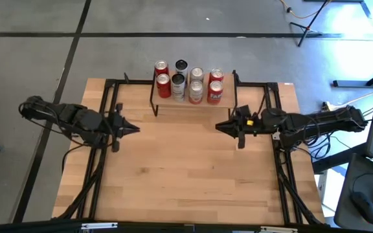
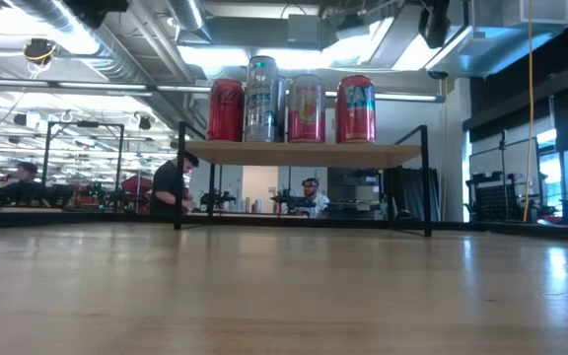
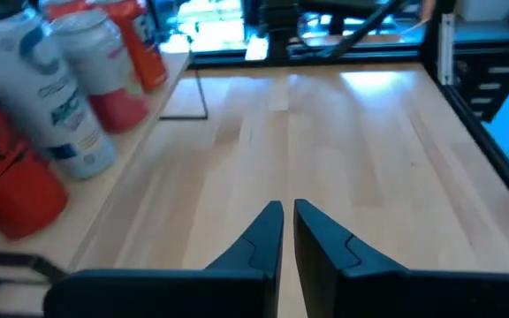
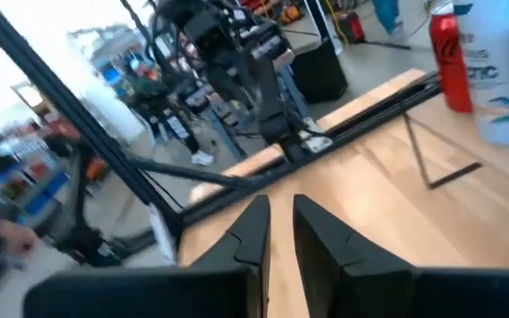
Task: Place canned beverage on shelf
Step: Return to Home Position
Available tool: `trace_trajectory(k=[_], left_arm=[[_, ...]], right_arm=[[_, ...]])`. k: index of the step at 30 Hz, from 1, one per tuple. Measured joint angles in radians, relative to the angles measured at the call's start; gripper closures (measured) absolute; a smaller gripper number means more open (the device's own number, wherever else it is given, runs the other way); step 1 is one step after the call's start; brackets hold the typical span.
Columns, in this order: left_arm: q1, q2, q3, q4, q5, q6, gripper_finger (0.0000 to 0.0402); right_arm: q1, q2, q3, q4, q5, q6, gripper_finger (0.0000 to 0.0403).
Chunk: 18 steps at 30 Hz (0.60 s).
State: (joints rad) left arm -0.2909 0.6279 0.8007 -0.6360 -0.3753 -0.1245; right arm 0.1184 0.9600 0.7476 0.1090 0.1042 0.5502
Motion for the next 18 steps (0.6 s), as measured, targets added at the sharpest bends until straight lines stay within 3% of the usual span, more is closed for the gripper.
trace_trajectory(k=[4,8,11,18], left_arm=[[0.001,-0.045,-0.095,0.14,0.022,0.095,0.0384],[0.0,-0.148,-0.22,0.349,0.193,0.156,0.0384],[0.001,-0.22,-0.299,0.408,0.275,0.187,0.0384],[0.001,-0.358,-0.387,0.406,0.228,0.178,0.0384]], right_arm=[[-0.001,-0.008,-0.088,0.008,-0.094,-0.107,0.0361],[-0.001,-0.078,-0.256,0.164,-0.15,-0.152,0.0361],[-0.001,-0.146,-0.391,0.297,-0.15,-0.183,0.0361],[-0.001,-0.354,-0.611,0.476,-0.113,-0.27,0.0361]])
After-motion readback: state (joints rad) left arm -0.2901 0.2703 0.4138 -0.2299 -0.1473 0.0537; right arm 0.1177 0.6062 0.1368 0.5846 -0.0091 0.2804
